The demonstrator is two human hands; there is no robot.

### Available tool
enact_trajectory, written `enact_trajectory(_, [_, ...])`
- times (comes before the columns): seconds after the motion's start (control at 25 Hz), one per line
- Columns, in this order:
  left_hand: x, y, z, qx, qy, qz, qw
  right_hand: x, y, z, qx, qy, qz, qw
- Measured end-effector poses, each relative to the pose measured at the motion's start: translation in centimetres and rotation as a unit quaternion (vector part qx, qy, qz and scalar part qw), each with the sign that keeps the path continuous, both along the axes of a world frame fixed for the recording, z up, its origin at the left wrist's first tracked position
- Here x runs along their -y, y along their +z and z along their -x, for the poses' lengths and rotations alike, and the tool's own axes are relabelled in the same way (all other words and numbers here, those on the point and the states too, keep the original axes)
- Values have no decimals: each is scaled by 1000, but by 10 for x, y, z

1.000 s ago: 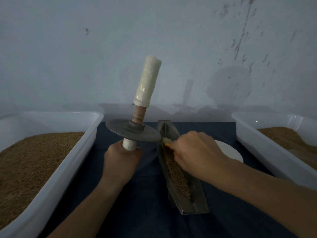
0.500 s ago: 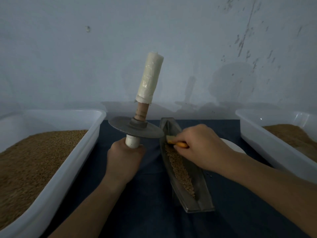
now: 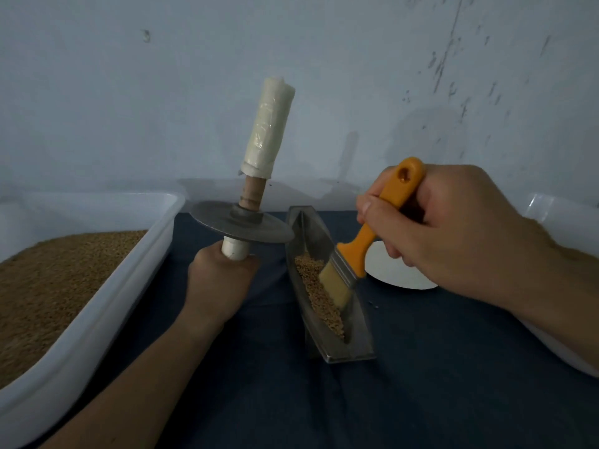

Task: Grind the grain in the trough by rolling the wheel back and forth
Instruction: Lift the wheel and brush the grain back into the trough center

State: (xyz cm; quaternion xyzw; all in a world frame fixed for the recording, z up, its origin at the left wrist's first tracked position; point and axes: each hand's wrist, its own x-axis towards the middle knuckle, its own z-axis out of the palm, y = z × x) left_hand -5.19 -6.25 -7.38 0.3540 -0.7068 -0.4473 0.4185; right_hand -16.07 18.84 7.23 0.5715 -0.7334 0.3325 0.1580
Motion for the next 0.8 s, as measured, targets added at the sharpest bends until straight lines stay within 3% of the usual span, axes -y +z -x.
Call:
enact_trajectory(0.32, [3,-2,1,-4,-3,6,1000,22,-22,-4,24,3,-59,998])
enact_trajectory(0.68, [3,-2,3,7,1,15,1000,32,-12,17,2,-15,18,1000])
enact_trajectory(0.8, [2,-2,3,6,-2,12,1000,35,-22,5,15,-4,-26,1000])
